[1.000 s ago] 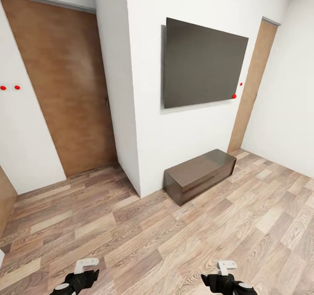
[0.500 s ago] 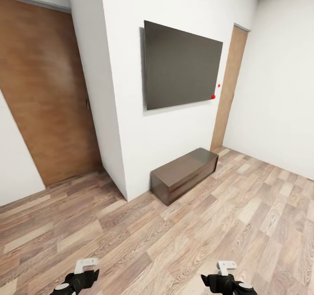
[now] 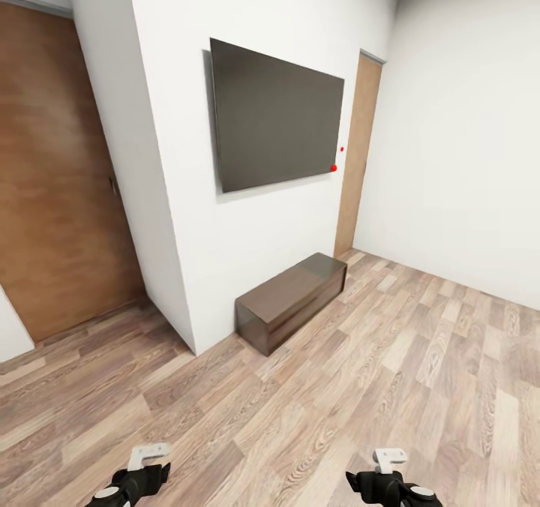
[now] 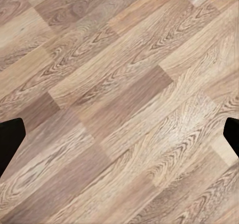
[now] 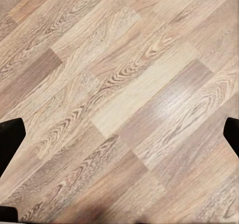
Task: In the bedroom, move the book from the bed onto either nightstand, and place the two sandals side by side next to the bed.
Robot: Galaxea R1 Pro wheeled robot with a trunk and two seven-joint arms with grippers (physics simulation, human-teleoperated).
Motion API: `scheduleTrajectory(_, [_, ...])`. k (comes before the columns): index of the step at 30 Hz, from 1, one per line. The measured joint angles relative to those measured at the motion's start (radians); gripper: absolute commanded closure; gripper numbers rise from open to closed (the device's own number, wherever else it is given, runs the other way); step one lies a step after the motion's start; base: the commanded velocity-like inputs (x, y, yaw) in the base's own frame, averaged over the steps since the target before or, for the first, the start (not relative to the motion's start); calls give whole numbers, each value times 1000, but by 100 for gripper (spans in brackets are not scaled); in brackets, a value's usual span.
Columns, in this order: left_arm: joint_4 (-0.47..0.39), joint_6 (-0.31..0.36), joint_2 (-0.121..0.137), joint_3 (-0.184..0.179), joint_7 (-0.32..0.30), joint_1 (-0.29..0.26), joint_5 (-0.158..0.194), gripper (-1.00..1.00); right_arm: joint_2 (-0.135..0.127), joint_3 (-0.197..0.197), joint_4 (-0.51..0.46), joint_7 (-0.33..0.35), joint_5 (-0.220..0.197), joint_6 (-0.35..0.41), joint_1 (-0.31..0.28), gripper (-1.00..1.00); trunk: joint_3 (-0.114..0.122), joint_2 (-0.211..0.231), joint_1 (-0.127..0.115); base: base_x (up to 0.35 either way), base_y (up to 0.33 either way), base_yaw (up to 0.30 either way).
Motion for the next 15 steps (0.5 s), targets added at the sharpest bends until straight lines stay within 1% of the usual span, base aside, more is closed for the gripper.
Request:
scheduleTrajectory(9, [0,0,0,0,0,0,0,-100,0,0,0,0,0,0,0,-100,6,-1,0,73,93,-261])
scheduleTrajectory(15, [0,0,0,0,0,0,0,-100,0,0,0,0,0,0,0,-100,10,-1,0,112,131,-261])
